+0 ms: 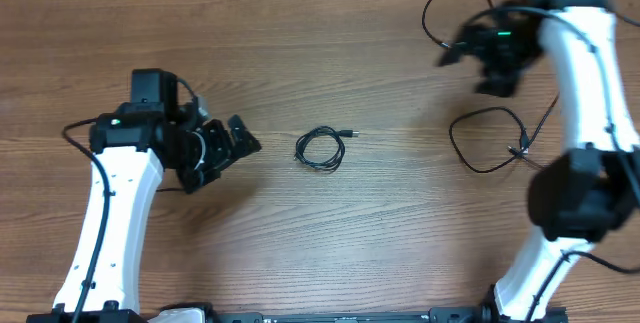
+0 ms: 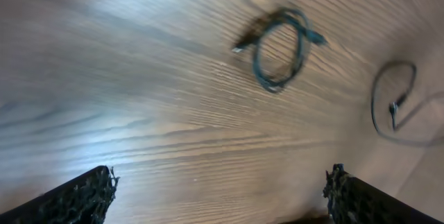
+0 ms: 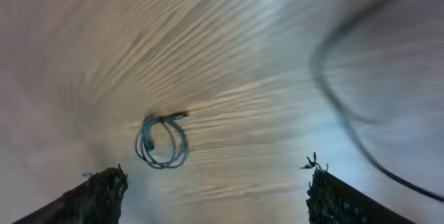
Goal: Untangle cables
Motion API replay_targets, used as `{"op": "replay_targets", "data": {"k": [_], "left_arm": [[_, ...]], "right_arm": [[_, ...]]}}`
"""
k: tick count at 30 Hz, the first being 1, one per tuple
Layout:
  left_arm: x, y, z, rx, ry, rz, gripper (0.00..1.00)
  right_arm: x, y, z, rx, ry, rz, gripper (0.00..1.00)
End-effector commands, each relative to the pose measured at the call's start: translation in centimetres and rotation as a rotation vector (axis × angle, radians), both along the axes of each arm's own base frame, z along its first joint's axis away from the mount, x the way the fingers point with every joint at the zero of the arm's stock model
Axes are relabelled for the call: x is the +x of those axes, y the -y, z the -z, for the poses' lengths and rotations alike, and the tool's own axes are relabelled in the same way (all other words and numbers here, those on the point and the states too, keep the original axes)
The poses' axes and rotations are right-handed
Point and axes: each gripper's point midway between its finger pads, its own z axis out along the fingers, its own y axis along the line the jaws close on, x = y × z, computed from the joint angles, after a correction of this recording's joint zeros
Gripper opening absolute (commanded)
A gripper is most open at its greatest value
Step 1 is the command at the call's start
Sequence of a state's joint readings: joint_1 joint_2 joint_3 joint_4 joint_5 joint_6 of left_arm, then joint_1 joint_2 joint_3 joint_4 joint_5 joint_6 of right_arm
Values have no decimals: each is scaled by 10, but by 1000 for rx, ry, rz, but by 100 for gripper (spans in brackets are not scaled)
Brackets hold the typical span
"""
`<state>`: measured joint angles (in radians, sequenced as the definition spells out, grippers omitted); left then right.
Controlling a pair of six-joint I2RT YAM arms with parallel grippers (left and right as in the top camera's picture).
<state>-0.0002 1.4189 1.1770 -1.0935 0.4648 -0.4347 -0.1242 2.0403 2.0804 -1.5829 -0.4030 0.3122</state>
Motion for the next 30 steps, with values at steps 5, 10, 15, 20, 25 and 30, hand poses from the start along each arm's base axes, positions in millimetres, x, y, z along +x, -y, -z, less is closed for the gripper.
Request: {"op": "replay_targets", "data": {"k": [5,10,15,20,25,30], "left_arm": [[1,58,-7,-32,100,231,100],[-3,75,1,32,108,290,100],[-4,76,7,89,109,302,99],[0,71,8,120,120,293,100],[6,72,7,118,146,290,99],[11,74,4,114,170,288,100]], "right_arm": [[-33,68,-59,-56,120,106,89],[-50,105,-52,-172,62,178,96],[-57,115,-41,-201,16,189,100],[-65,112,-26,-190,-35,163,100],[-71,105,-5,-157,-90,151,100],[-72,99,8,-143,-111,134,100]]}}
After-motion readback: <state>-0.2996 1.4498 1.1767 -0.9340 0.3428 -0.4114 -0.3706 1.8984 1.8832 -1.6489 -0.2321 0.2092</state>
